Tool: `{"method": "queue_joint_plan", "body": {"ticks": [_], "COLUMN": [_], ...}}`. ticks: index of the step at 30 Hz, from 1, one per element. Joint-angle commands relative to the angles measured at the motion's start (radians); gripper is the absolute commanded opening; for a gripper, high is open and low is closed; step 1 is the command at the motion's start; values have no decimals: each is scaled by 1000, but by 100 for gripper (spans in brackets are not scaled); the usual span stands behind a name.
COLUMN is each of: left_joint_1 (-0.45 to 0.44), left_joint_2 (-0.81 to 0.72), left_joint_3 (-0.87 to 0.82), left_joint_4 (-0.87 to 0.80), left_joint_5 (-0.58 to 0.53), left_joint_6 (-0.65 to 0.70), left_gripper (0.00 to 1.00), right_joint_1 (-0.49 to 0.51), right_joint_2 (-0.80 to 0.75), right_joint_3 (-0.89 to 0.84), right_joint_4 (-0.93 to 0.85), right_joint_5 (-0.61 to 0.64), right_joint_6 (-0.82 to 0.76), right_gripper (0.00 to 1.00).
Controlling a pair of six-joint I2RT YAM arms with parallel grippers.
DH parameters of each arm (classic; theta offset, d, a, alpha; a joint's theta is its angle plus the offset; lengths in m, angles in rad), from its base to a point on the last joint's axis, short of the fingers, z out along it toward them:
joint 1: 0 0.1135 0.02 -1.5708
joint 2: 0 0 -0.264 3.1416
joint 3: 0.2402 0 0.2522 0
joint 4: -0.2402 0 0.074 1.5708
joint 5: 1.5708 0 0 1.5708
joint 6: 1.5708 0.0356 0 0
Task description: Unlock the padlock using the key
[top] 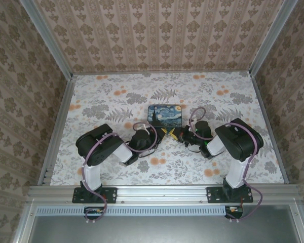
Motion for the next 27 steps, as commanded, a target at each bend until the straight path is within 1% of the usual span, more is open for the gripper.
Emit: {"method": "queue_joint_plan", "body": {"ticks": [1, 3, 6, 10, 13, 16, 18, 21, 27], "left_joint_1": [-67, -57, -43, -25, -9, 8, 15, 25, 37], "left_joint_2": [8, 20, 32, 33, 32, 34, 38, 43, 40], "left_joint_3": [60, 50, 38, 22, 17, 17, 18, 18, 8], "left_joint_4": [103, 105, 105, 104, 104, 104, 102, 102, 103], "left_joint_5": [182, 170, 155, 143, 148, 154, 158, 165, 171], "left_joint_6": [29, 31, 43, 65, 74, 81, 84, 83, 91], "left_gripper": [0, 0, 0, 0, 0, 0, 0, 0, 0], "right_joint_1": [51, 49, 43, 27, 17, 9, 6, 1, -4], "right_joint_2": [-23, -45, -90, -138, -170, -203, -227, -281, -491], "right_joint_3": [47, 49, 46, 28, 8, -19, -42, -76, -114], "right_joint_4": [126, 79, -11, -84, -127, -188, -217, -290, -632], "right_joint_5": [-87, -85, -78, -72, -75, -73, -69, -71, -33], "right_joint_6": [13, -12, -61, -102, -128, -162, -182, -224, -383], "right_gripper": [0, 0, 10, 29, 46, 59, 66, 71, 72]}}
